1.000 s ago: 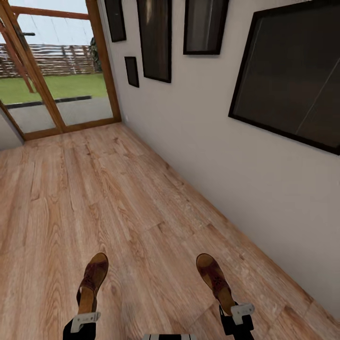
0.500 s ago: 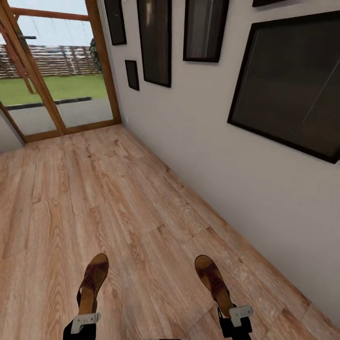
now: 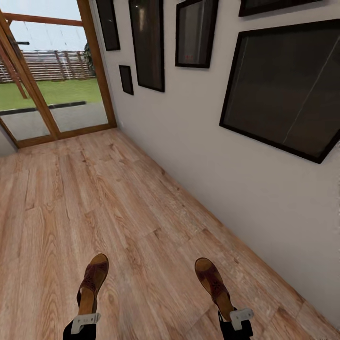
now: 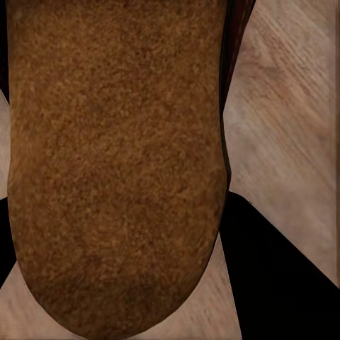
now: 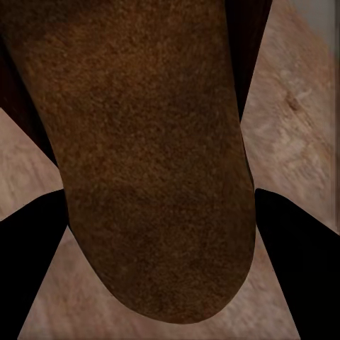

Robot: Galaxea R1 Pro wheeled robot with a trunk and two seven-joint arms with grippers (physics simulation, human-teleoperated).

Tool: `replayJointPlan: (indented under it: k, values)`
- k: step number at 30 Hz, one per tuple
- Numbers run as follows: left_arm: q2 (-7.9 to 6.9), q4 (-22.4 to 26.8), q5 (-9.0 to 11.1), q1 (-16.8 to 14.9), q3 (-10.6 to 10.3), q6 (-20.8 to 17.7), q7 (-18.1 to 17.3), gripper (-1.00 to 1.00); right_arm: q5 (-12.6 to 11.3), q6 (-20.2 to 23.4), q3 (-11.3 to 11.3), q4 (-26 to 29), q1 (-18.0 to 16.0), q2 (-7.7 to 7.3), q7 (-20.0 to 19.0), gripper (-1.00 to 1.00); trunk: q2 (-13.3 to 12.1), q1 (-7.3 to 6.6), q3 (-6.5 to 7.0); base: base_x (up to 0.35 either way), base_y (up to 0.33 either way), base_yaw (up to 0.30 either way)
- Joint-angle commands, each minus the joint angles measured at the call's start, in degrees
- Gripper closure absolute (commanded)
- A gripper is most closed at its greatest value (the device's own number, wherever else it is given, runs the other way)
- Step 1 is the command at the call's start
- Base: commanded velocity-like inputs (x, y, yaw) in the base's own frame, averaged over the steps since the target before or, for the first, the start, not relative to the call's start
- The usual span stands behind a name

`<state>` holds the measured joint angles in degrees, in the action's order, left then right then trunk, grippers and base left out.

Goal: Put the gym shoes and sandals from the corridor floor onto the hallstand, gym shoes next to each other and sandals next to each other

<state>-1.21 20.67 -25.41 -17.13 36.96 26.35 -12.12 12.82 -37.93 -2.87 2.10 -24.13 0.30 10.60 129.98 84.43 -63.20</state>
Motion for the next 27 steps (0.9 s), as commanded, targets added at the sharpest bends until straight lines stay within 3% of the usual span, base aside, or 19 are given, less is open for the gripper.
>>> replayJointPlan:
  k: [1,7,16,27]
  values:
    - [0.04,0.0,-0.3,0.0,0.5,0.2,-0.4,1.0,0.4,-0.1,-0.3,-0.1,0.0,-0.01,0.4,1.0,0.0,-0.01,0.05,0.0,0.0,-0.101]
    - [0.03,0.0,-0.2,0.0,0.5,0.2,-0.4,1.0,0.4,0.0,-0.2,-0.2,0.0,-0.05,0.4,1.0,0.0,-0.01,0.55,-0.021,0.019,-0.107]
    - [0.06,-0.1,-0.3,0.0,0.4,0.2,-0.5,1.0,0.3,0.0,-0.3,-0.1,0.0,0.05,0.4,1.0,0.0,-0.01,0.9,-0.199,0.187,-0.062]
    - [0.06,-0.1,-0.8,0.0,0.4,0.2,-0.6,1.0,0.4,0.0,-0.2,-0.2,0.0,-0.3,0.3,1.0,0.0,-0.01,1.15,-0.238,0.222,-0.26]
